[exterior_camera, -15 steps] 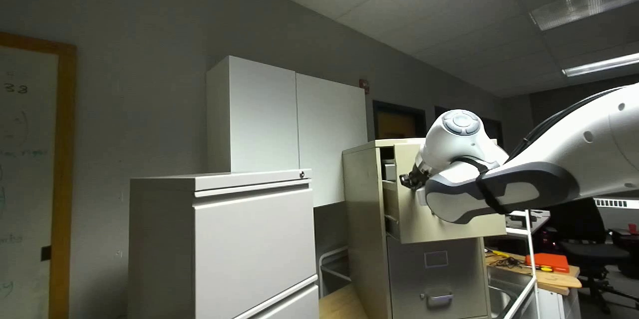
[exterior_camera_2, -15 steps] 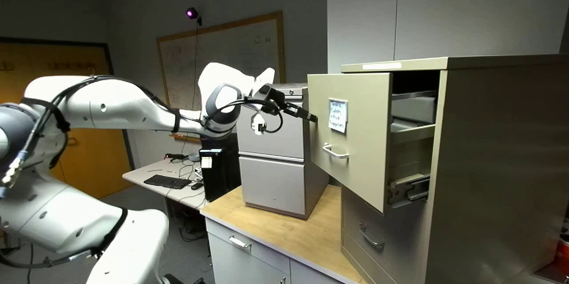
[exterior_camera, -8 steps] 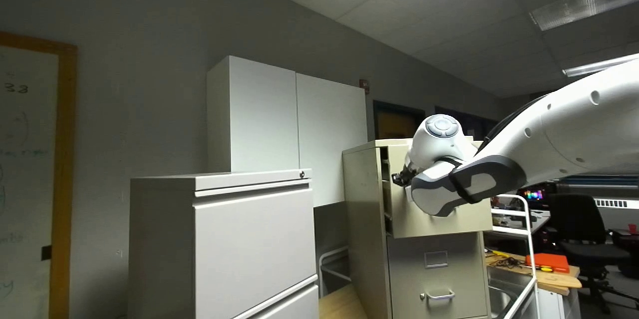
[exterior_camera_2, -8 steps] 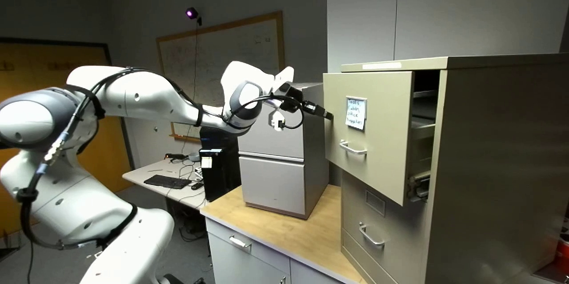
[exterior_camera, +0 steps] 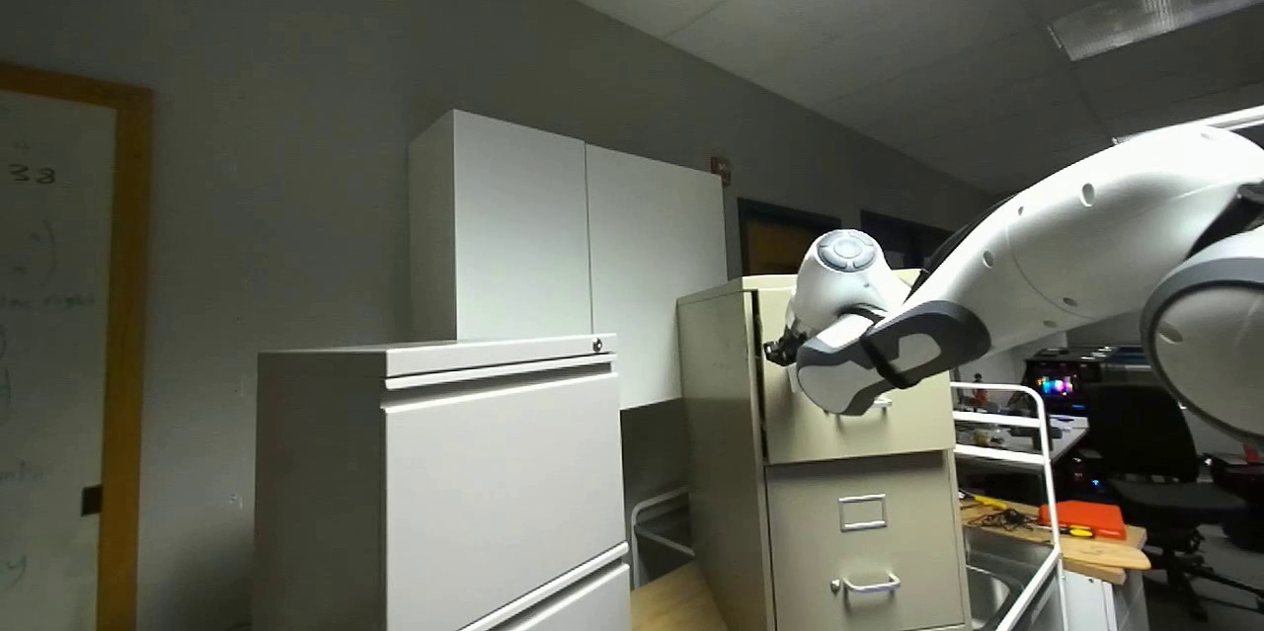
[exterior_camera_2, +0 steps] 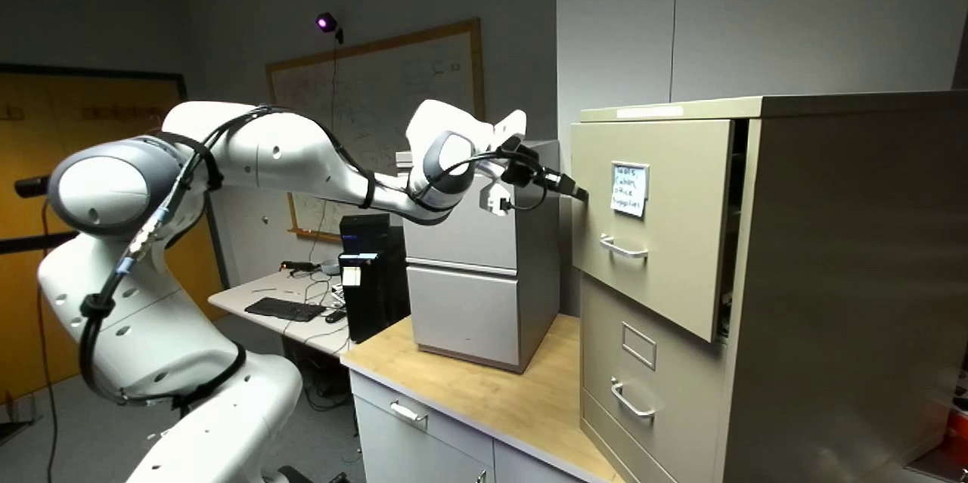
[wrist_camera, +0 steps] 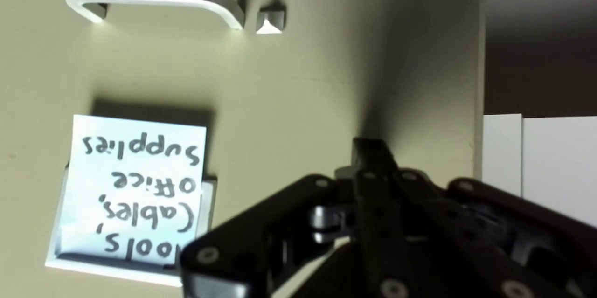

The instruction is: Close the top of the right cabinet

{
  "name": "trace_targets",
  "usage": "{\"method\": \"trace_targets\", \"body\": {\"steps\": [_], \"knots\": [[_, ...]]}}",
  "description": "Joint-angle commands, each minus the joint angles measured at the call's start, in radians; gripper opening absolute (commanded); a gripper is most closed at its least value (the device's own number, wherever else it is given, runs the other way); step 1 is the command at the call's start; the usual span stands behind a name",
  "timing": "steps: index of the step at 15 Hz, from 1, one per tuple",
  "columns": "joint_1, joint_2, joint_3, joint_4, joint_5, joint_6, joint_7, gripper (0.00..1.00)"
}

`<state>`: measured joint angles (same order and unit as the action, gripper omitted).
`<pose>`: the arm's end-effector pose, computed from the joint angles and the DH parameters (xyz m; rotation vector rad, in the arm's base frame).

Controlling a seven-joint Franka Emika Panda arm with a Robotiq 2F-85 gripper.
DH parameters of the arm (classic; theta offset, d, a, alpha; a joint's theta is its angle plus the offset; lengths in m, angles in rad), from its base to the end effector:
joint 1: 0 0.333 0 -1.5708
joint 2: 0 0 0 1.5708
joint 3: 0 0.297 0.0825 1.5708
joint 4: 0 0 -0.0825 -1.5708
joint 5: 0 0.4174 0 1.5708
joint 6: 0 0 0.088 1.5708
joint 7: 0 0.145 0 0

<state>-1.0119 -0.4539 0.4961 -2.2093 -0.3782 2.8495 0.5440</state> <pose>0.5088 -0.2289 0.6131 2.2098 -0.7788 1.3004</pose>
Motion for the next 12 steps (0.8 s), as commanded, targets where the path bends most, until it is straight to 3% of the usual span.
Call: {"method": "trace_targets", "body": {"steps": [1, 7, 12], "knots": [[-0.026, 0.185, 0.044, 0.154, -0.077, -0.004, 0.047, 0.0], [0.025, 0.266, 0.012, 0.243, -0.186, -0.077, 0.109, 0.0], [0.14, 0.315, -0.08, 0.289, -0.266, -0.135, 0.139, 0.0]]}}
